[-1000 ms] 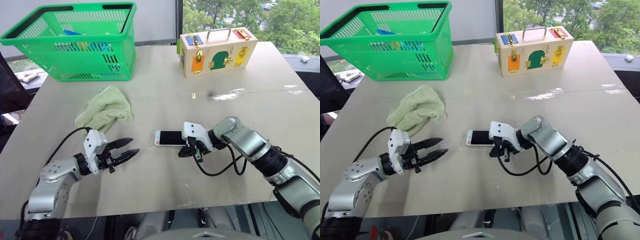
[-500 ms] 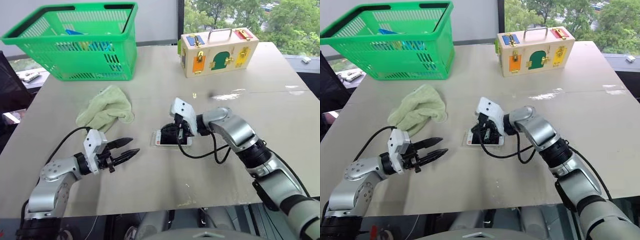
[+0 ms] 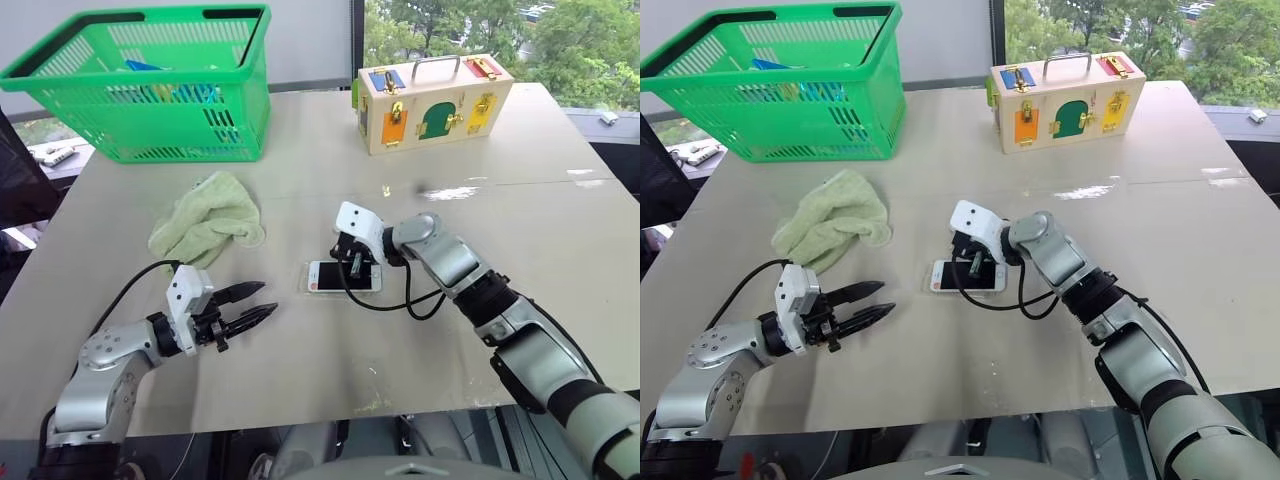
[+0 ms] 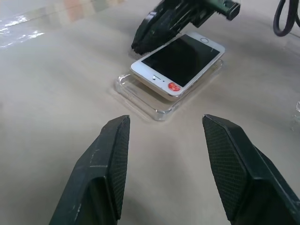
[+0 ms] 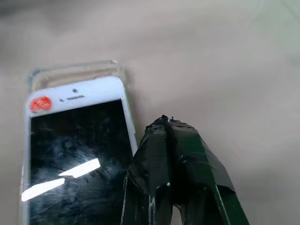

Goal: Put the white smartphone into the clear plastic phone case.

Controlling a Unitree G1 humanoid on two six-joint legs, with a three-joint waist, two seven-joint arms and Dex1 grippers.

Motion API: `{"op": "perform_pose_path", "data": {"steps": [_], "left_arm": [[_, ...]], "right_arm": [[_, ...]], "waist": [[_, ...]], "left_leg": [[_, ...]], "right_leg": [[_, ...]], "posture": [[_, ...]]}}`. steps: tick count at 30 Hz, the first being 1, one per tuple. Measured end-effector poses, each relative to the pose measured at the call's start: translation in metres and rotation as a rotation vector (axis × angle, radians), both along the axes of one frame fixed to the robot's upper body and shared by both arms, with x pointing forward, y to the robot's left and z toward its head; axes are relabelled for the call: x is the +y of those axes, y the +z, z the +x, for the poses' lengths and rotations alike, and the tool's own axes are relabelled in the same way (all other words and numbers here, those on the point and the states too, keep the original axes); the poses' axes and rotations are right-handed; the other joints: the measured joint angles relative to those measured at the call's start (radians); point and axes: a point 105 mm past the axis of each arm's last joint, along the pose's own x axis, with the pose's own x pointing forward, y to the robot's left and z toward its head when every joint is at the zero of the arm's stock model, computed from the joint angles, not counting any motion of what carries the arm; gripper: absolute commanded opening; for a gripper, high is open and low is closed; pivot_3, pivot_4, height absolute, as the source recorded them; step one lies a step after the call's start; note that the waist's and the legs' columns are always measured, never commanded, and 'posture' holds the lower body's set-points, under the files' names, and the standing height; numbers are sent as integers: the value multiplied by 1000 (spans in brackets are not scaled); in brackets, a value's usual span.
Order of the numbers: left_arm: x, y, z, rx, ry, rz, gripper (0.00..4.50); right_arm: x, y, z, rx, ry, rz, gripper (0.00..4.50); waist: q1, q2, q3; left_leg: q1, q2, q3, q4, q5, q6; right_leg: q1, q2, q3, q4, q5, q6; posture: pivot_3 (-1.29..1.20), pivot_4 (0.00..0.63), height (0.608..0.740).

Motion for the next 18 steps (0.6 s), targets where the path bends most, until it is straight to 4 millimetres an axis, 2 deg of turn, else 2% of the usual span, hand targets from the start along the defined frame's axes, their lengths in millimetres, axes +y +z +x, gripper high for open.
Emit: {"op": "perform_pose_path", "data": {"steps": [10,14,18], "left_arm": [[0,0,-1,-1,-11,0,2501],[5,-1,0,5,-8,5,2501],[12,-1,1,-2,0,11,2501]], "right_arm": [[2,3,-6,7,37,3,0],[4,27,-7,30,42,131,0],[10,47,-26,59,139,201,0]], "waist": [[-2,0,0],[-1,0,0],[-2,0,0]], "left_leg": [[0,0,0,0,0,0],[0,1,0,0,0,0],[0,1,0,0,0,1]], "right_leg": [[0,0,0,0,0,0],[0,1,0,0,0,0],[0,1,0,0,0,0]], "posture": [[0,150,740],[0,150,740],[0,150,740]]}}
